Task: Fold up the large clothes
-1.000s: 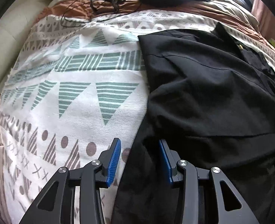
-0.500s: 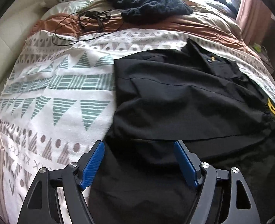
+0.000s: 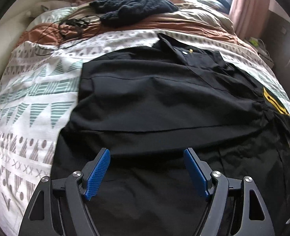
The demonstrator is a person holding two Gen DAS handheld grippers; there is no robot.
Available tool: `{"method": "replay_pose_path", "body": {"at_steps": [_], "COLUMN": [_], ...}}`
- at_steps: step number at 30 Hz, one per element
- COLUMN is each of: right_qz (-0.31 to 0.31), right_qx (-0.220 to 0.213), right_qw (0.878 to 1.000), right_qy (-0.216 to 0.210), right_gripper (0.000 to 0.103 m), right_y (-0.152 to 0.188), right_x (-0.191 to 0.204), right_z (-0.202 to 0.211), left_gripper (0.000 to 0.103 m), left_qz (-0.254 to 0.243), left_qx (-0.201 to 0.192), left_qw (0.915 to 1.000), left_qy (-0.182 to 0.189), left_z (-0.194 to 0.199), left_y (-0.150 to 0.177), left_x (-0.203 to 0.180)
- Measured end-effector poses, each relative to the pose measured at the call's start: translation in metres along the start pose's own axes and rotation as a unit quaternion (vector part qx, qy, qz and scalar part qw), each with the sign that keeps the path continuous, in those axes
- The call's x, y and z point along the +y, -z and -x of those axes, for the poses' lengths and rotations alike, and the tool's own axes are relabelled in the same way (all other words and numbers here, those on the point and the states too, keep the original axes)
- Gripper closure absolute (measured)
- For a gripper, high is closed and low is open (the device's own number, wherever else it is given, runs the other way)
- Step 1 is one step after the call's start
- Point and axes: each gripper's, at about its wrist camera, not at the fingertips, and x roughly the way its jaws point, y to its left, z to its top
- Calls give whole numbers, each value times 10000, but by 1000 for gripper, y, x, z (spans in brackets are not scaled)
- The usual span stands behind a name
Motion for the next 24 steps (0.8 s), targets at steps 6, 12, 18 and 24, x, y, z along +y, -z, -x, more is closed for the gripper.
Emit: {"method": "replay_pose_path", "body": {"at_steps": [6,12,18,24], "right_qz": [160,144,745,1262], "right_qx": [-217,-554,-647,-503], "right_qw": [9996,9982,9919,9805], "right_qy": [36,-189,-795,-1418], "right_gripper": [88,100,100,100], "right_y": [-6,-1,16,58], "right_x": [4,15,74,138], "right_z": [-12,-2,25,39], "left_gripper": [25,25,25,25], "left_qz": [-170,1,449,1032], "left_qx": [-256,-507,-605,-682], "left_qw": [9995,9987,9972,9922], "left_qy": [-41,4,-2,154], "left_z": [9,27,34,34], "left_y": [3,9,22,37], "left_x": [-8,7,36,64]}}
